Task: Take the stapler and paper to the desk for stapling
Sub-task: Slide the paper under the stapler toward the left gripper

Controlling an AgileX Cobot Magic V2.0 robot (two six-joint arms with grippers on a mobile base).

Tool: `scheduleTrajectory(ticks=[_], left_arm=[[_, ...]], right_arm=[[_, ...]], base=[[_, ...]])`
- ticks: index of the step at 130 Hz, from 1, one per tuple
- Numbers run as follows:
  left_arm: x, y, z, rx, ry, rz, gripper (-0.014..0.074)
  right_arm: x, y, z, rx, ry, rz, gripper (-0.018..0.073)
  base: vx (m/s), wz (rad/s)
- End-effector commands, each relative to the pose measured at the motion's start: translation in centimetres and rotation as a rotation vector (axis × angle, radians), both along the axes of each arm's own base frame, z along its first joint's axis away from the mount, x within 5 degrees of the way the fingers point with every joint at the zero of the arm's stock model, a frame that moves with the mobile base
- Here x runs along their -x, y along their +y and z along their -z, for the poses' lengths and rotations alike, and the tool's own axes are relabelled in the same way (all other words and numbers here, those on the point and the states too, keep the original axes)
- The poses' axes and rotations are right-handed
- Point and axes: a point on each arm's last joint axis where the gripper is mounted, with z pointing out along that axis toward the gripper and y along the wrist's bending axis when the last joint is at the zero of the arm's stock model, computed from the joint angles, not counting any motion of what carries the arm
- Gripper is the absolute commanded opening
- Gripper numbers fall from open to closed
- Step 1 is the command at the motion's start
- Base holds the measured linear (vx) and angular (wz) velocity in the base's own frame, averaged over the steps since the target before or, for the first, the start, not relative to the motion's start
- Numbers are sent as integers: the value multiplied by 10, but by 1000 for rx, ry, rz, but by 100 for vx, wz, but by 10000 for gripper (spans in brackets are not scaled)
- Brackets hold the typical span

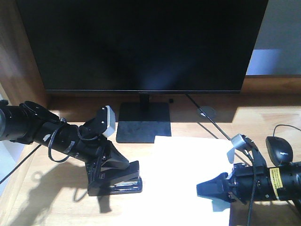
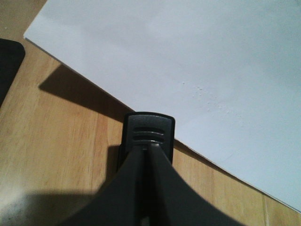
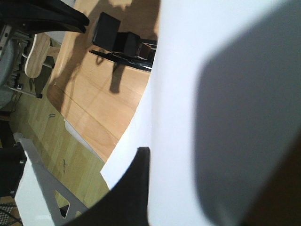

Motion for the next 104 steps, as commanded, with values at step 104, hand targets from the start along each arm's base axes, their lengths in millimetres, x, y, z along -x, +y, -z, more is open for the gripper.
scheduleTrajectory(ticks=[104], left_arm=[[1, -4, -22, 66, -22, -8, -8]], right_arm=[[-39, 40, 14, -90, 32, 46, -3]], base=[[0, 0]])
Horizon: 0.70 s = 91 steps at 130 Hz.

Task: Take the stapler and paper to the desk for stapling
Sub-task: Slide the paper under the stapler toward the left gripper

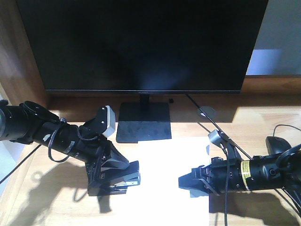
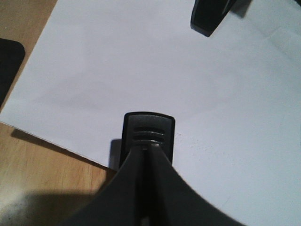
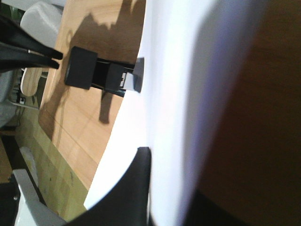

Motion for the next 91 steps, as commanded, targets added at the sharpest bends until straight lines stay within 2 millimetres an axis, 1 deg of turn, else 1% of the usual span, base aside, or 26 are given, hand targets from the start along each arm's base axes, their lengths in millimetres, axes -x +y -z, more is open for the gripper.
scheduleTrajectory(ticks=[1, 25, 38, 68, 91], left_arm=[[1, -4, -22, 66, -22, -8, -8], [1, -4, -22, 66, -22, -8, -8], [1, -4, -22, 66, -22, -8, -8], [1, -4, -22, 66, -22, -8, -8], [1, -4, -22, 66, -22, -8, -8]], right_arm=[[-8, 5, -13, -85, -41, -5, -3], [-23, 11, -13, -170, -27, -37, -3], [-31, 13, -8, -202, 17, -29, -3], [-34, 16, 4, -256, 71, -24, -3], [-37, 17, 4, -296, 66, 14, -3]], base=[[0, 0], [0, 0], [0, 0], [0, 0], [0, 0]])
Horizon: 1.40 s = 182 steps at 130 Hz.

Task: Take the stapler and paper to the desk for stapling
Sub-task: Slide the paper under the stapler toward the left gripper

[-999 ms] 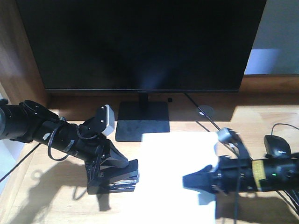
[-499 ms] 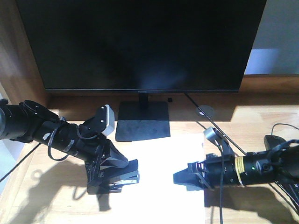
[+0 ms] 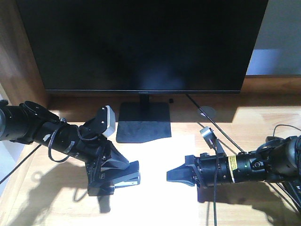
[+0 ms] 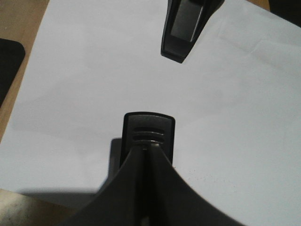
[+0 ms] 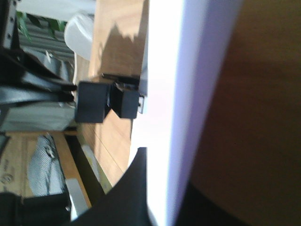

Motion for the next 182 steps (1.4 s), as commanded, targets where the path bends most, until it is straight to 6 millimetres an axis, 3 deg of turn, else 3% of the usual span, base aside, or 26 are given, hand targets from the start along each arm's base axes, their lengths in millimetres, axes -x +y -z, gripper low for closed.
scheduleTrajectory(ticks=[1, 44, 182], left_arm=[[1, -4, -22, 66, -22, -8, -8], [1, -4, -22, 66, -22, -8, -8], [3, -6, -24, 97, -2, 3, -6]], right_arm=[[-7, 6, -23, -106, -70, 22, -3], [-4, 26, -21, -86, -81, 11, -3], [-4, 25, -20, -74, -81, 13, -3]], base=[[0, 0], [0, 0], [0, 0]])
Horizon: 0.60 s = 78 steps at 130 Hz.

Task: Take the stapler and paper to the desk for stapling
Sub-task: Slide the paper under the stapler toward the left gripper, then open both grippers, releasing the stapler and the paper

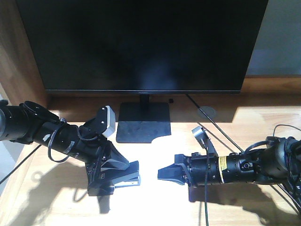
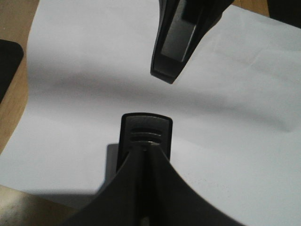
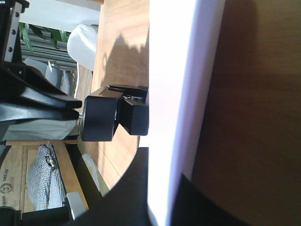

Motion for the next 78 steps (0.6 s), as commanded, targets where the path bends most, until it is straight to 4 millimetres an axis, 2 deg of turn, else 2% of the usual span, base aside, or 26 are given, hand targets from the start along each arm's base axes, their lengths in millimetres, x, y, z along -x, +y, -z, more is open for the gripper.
scheduleTrajectory(ticks=[1, 18, 33, 60, 78], left_arm=[[2, -6, -24, 101, -6, -15, -6], [1, -8, -25, 122, -12, -20, -6], [2, -14, -17, 104, -25, 14, -6], [-4, -20, 20, 33, 15, -6, -6], [-6, -18, 34, -4, 31, -18, -6]], right_arm=[[-5, 3, -20, -73, -71, -8, -3], [-5, 3, -20, -73, -71, -8, -3], [-5, 3, -20, -73, -71, -7, -3], [-5, 3, -21, -76, -71, -9, -3], [-5, 3, -21, -76, -71, -9, -3]], base=[[0, 0], [0, 0], [0, 0], [0, 0], [0, 0]])
